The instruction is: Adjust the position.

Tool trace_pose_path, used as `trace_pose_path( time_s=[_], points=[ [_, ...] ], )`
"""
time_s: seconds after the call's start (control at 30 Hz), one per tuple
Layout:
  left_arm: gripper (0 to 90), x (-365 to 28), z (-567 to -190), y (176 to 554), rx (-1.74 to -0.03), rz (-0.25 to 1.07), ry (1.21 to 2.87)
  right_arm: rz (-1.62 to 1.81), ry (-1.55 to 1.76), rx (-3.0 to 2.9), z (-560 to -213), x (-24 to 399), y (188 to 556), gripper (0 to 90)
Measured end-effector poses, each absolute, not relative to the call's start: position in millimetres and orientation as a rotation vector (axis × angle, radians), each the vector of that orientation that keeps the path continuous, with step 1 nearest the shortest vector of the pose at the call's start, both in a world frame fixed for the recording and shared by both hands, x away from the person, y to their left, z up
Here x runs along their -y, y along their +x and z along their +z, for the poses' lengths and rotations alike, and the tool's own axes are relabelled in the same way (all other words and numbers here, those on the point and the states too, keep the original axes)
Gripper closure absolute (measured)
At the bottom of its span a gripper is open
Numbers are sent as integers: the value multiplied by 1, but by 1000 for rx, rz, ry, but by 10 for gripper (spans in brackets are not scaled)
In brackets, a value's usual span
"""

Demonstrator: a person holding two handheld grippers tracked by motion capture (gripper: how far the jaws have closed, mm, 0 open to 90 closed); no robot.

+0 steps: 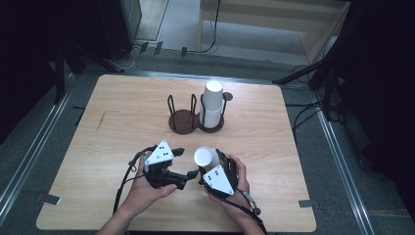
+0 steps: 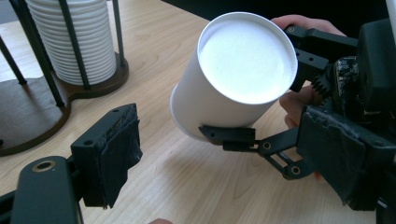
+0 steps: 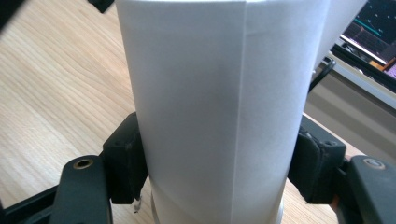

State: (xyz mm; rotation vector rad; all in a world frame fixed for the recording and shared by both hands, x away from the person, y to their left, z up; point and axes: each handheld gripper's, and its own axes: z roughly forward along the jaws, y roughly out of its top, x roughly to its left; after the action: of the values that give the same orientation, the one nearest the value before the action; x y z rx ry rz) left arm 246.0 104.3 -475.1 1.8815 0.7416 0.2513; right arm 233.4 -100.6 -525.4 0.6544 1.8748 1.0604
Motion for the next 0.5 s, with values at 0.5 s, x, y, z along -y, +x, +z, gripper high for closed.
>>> trace_pose_path(
  time_s=[0.5],
  points=[
    [180,-98,-476,242,-704,278,1918,1082,559,-1910,-529,93,228,315]
  ],
)
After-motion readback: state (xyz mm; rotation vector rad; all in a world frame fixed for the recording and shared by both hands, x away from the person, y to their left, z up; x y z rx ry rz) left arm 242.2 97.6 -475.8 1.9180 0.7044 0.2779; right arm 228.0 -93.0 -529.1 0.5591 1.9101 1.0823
